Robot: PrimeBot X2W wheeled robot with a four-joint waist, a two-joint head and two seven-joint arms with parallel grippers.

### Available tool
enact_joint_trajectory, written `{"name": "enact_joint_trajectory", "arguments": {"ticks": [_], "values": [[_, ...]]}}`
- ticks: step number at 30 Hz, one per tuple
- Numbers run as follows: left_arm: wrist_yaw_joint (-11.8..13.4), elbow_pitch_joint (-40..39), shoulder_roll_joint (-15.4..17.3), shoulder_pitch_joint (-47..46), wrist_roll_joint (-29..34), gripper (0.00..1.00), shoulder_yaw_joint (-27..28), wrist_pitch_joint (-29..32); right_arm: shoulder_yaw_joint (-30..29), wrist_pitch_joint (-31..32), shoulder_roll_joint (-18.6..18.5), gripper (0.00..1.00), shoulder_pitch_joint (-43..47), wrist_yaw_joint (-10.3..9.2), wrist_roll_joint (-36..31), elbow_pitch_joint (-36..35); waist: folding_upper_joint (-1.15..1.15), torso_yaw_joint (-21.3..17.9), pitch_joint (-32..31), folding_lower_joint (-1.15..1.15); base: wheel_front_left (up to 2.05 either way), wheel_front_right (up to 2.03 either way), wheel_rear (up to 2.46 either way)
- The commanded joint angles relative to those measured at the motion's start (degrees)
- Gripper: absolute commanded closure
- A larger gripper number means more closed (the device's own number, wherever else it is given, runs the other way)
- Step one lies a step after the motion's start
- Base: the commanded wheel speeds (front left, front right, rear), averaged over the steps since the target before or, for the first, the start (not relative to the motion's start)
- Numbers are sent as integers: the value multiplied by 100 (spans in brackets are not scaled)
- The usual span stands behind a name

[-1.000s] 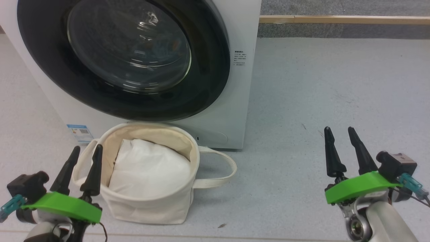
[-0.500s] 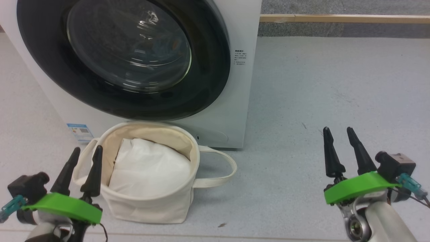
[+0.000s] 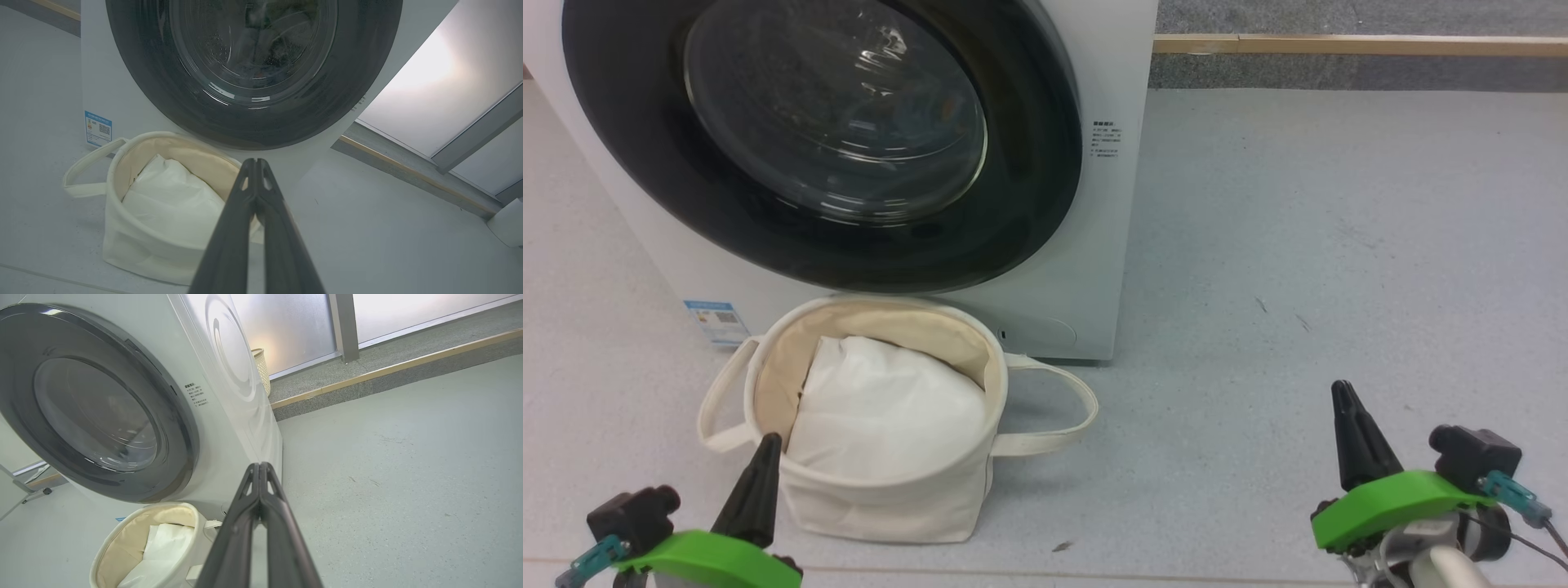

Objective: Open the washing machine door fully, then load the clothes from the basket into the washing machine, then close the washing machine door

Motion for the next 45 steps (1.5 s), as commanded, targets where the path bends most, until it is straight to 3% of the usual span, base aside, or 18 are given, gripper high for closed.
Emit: {"name": "enact_joint_trajectory", "arguments": {"ticks": [1,45], "values": [[15,-218,65,-301,-102,100,151,34,-73,34,-20,100,-274,0,129,-207,0,-1,2,-2,0,0,0],[130,-833,-454,-33,-1941,100,757,738,-611,755,179,100,-145,0,2448,-394,0,-44,31,-3,0,0,0]]}}
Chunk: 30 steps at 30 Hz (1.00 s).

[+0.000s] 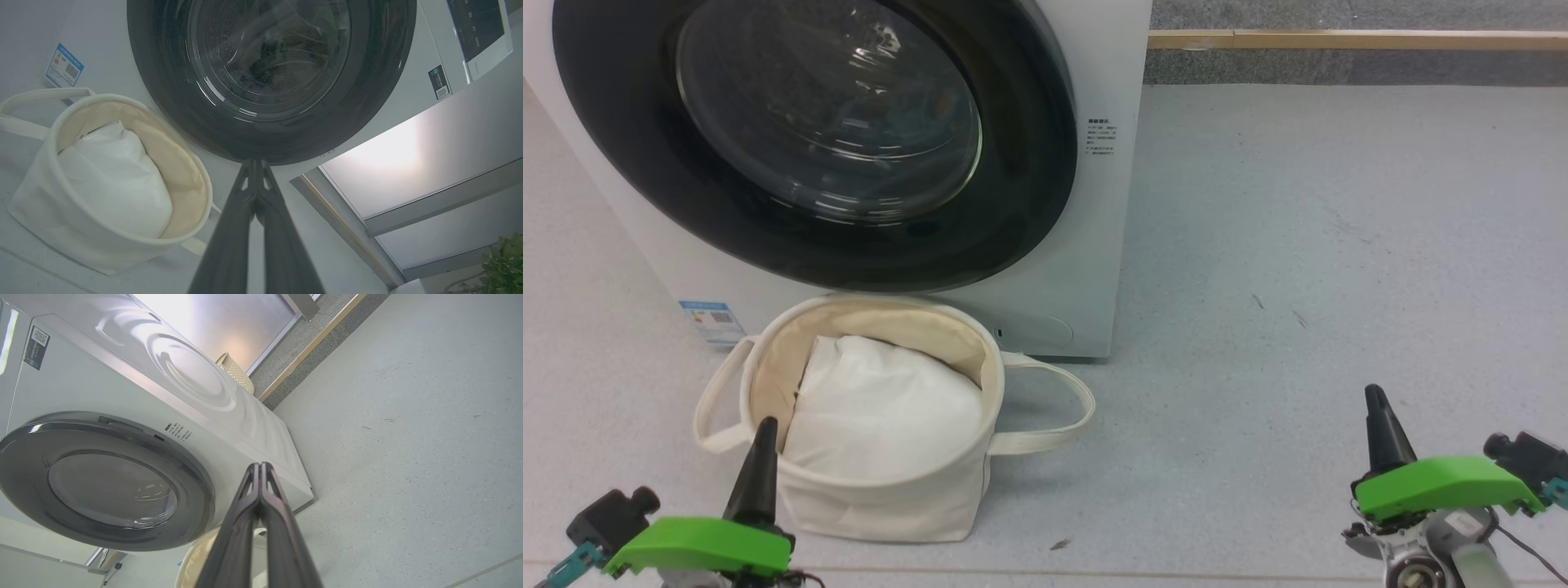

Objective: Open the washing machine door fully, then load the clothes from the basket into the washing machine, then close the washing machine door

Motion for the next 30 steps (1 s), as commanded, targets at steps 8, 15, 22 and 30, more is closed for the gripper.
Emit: {"name": "enact_joint_trajectory", "arguments": {"ticks": [8,15,22,30], "values": [[40,-326,-28,-128,-382,100,263,156,-104,145,12,100,-131,0,483,-246,0,-7,5,0,0,0,0],[57,-422,-113,-86,-682,100,362,271,-189,261,41,100,-110,-1,863,-276,0,-14,9,0,0,0,0],[74,-519,-197,-44,-981,100,462,387,-273,375,71,100,-88,-1,1245,-307,0,-22,14,0,0,0,0],[94,-629,-294,4,-1321,100,576,519,-367,505,103,100,-64,-1,1680,-341,0,-30,19,0,0,0,0]]}}
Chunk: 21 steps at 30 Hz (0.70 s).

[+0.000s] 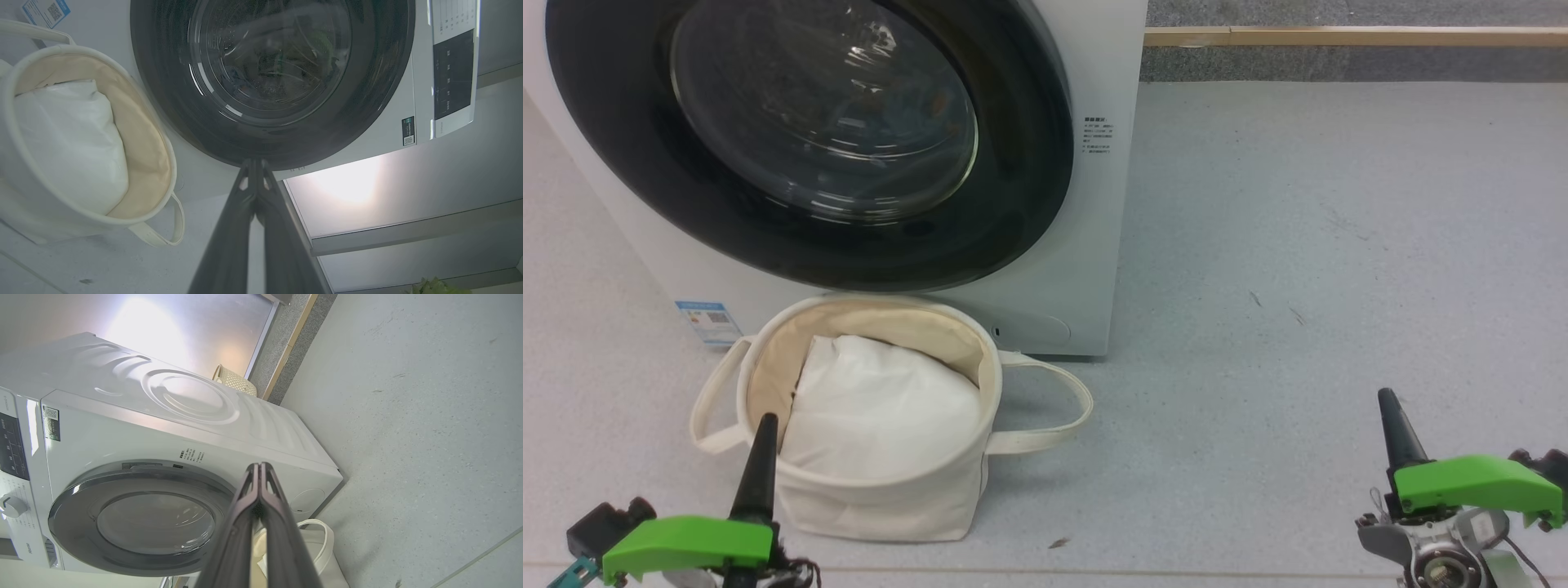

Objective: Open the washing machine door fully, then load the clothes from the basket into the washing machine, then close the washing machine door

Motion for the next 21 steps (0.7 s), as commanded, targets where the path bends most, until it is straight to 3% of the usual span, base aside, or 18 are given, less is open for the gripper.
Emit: {"name": "enact_joint_trajectory", "arguments": {"ticks": [1,21], "values": [[5,-260,27,-136,-128,100,195,58,10,54,8,100,-84,0,168,-228,0,-2,1,0,0,0,0],[54,-536,-215,-16,-983,100,480,389,-220,375,84,100,-22,0,1267,-315,0,-22,14,0,0,0,0]]}}
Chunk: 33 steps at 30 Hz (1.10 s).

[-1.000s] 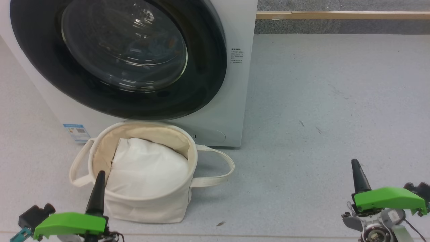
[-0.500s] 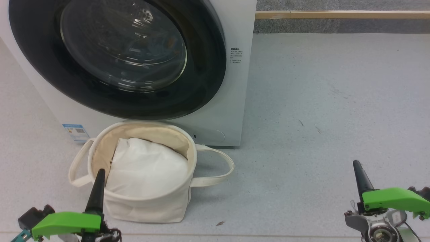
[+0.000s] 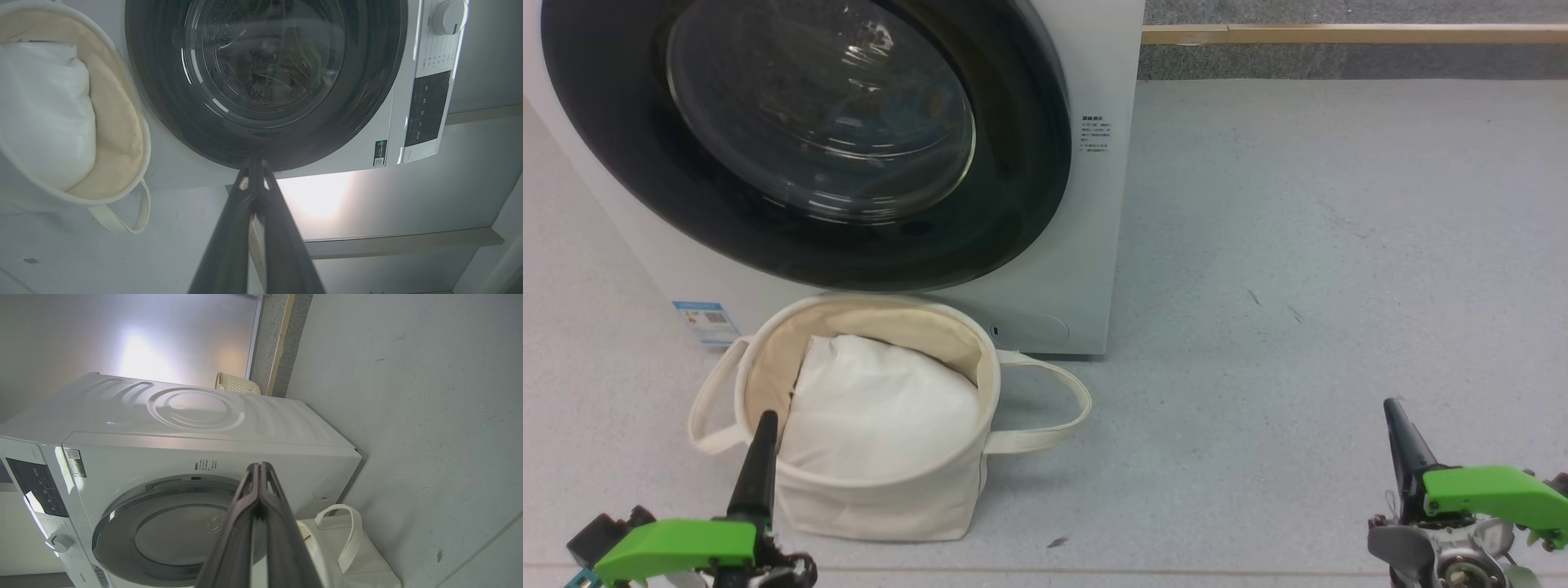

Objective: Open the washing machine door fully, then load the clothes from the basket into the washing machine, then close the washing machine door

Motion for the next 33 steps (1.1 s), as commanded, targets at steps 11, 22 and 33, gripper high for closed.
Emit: {"name": "enact_joint_trajectory", "arguments": {"ticks": [11,22,33], "values": [[29,-386,-104,-70,-530,100,359,214,-49,210,39,100,-91,0,673,-277,0,-11,7,0,0,0,0],[52,-516,-218,-14,-931,100,493,369,-148,353,69,100,-61,0,1195,-318,0,-20,13,0,0,0,0],[52,-516,-218,-14,-931,100,493,369,-132,341,57,100,-60,0,1209,-319,0,-20,13,0,0,0,0]]}}
